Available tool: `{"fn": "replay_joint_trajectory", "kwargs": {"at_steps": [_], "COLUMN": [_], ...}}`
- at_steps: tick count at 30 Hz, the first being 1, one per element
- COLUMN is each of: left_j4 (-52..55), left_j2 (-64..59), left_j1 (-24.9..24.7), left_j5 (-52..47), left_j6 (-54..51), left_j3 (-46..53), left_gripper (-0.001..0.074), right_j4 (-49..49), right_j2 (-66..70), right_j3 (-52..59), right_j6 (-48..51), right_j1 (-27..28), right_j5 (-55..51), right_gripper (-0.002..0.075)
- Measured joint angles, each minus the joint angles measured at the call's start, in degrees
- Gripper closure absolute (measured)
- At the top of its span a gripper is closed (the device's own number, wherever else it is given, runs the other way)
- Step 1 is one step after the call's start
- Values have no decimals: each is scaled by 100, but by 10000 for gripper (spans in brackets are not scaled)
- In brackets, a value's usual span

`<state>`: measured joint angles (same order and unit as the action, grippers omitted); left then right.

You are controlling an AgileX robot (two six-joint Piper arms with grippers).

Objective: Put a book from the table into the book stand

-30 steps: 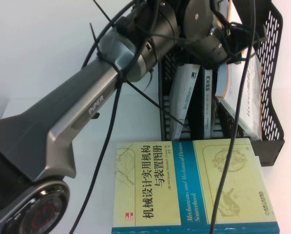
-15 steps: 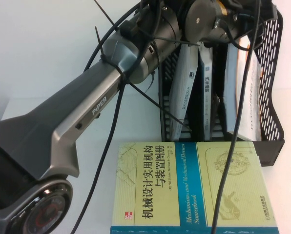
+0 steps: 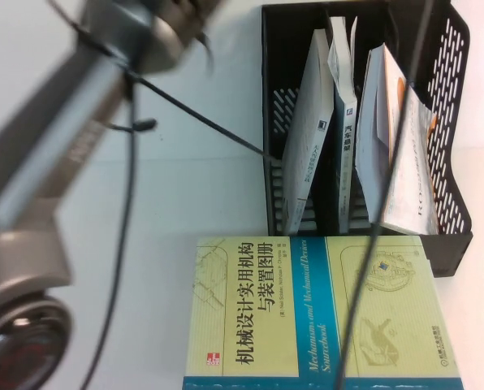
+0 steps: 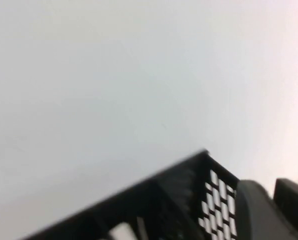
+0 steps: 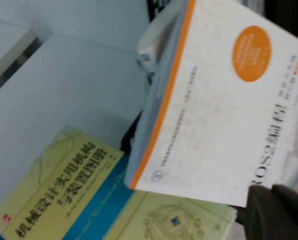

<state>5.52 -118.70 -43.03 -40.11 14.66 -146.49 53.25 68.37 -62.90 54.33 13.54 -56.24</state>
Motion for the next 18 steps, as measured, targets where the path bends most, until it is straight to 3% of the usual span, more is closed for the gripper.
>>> {"fn": "replay_joint_trajectory", "kwargs": {"at_steps": [3, 6, 11, 14, 18], "left_j4": [176, 247, 319, 328, 384], "left_j2": [416, 844, 1382, 1595, 1697], "left_j1": [229, 532, 966, 1105, 1195], "left_j5": [-366, -858, -1820, -2189, -2299], "left_j6": [-24, -37, -177, -364, -464], "left_j3": [-97, -145, -145, -145, -145], "left_gripper": [715, 729, 734, 734, 734], "right_j4": [-178, -683, -2425, -3352, -3673], "right_j2": [0, 0, -92, -105, -84], "right_j3": [0, 63, 622, 1022, 1247], "right_j6": [145, 167, -795, -1698, -2075], "right_j1": [-662, -1751, -3330, -3763, -3943], "right_j5": [-42, 133, 1395, 2476, 3050], "right_gripper": [717, 717, 717, 717, 677]}}
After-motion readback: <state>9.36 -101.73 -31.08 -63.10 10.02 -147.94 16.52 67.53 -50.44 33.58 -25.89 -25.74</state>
